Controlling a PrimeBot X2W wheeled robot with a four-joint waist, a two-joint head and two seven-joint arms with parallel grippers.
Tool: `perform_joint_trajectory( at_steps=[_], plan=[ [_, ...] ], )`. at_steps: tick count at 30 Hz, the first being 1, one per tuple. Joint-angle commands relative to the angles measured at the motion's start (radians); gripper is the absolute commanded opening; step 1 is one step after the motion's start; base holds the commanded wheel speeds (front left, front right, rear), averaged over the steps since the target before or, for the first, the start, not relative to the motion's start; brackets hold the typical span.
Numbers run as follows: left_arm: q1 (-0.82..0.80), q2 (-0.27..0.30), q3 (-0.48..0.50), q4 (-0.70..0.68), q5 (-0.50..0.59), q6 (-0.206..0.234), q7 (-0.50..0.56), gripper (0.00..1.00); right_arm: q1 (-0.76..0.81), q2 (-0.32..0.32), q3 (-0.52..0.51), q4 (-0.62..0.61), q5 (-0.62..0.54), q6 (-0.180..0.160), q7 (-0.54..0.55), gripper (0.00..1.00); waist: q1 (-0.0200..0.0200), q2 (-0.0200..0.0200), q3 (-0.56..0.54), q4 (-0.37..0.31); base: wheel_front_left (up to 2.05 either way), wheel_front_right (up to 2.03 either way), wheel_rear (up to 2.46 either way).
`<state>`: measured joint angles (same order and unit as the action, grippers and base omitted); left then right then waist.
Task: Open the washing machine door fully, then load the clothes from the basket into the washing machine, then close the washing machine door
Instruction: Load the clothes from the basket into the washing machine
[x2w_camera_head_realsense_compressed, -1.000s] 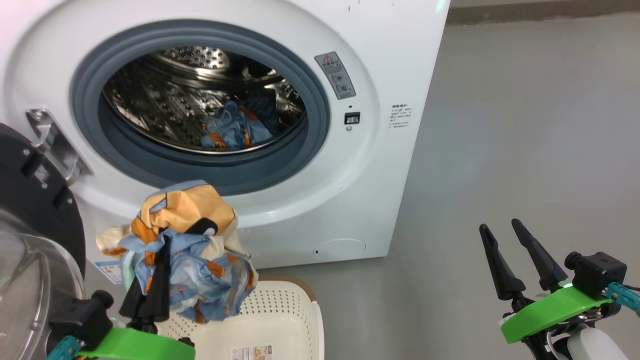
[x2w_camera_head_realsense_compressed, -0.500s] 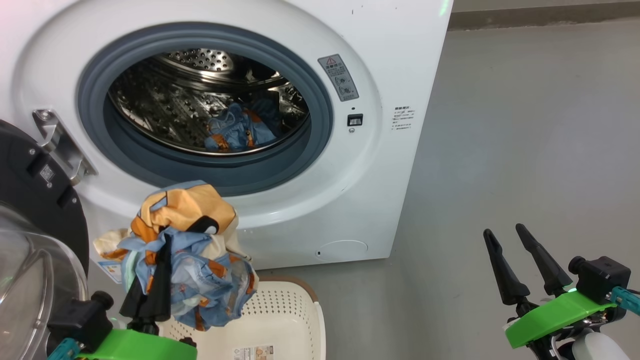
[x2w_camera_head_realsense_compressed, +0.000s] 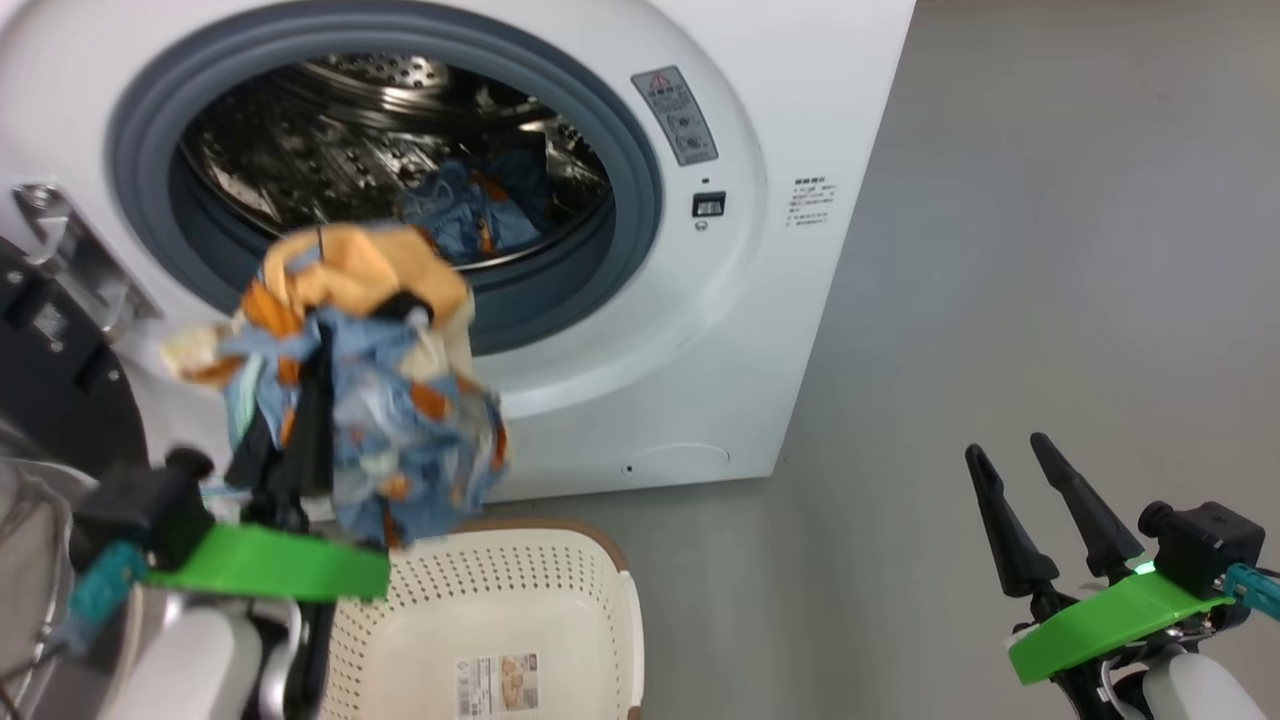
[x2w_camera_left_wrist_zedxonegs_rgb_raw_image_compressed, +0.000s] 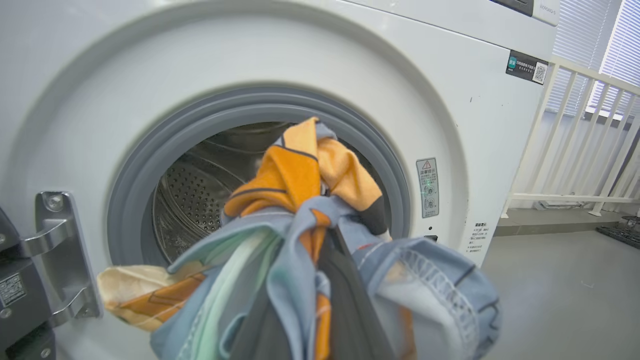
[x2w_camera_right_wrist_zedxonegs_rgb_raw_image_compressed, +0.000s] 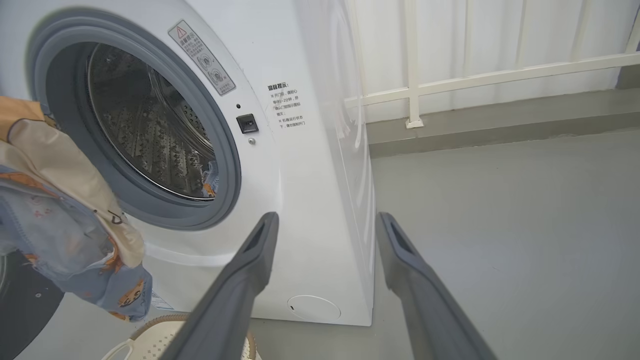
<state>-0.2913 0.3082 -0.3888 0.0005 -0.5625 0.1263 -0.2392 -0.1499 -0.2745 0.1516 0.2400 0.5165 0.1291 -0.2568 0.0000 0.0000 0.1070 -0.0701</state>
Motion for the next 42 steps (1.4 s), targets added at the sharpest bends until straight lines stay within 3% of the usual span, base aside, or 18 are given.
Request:
perform_joint_trajectory(
  at_steps=[1,11,25,35,42],
  plan=[
    [-0.085,0.017,0.043,-0.008,0.013,-0.008,-0.006,0.0,-0.035,-0.005,0.018,-0.028,0.003,0.002,-0.005,1.0,0.0,0.0,0.033,-0.015,0.0,0.0,0.0],
    [-0.311,-0.014,0.073,0.105,0.024,-0.051,-0.017,0.0,-0.072,0.01,0.017,-0.047,-0.006,0.002,-0.005,1.0,0.0,0.0,0.146,-0.056,0.0,0.0,0.0],
    [-0.697,-0.047,0.06,0.615,0.099,-0.163,-0.022,0.0,-0.161,0.059,0.019,-0.078,-0.026,0.002,-0.005,1.0,0.0,0.0,0.371,-0.134,0.0,0.0,0.0],
    [-0.891,-0.054,0.092,0.818,0.128,-0.199,-0.022,0.0,-0.198,0.084,0.016,-0.095,-0.031,0.002,-0.005,1.0,0.0,0.0,0.484,-0.171,0.0,0.0,0.0],
    [-0.986,-0.048,0.112,0.866,0.17,-0.198,-0.022,0.0,-0.215,0.097,0.012,-0.102,-0.035,0.002,-0.005,1.0,0.0,0.0,0.538,-0.19,0.0,0.0,0.0]
  ],
)
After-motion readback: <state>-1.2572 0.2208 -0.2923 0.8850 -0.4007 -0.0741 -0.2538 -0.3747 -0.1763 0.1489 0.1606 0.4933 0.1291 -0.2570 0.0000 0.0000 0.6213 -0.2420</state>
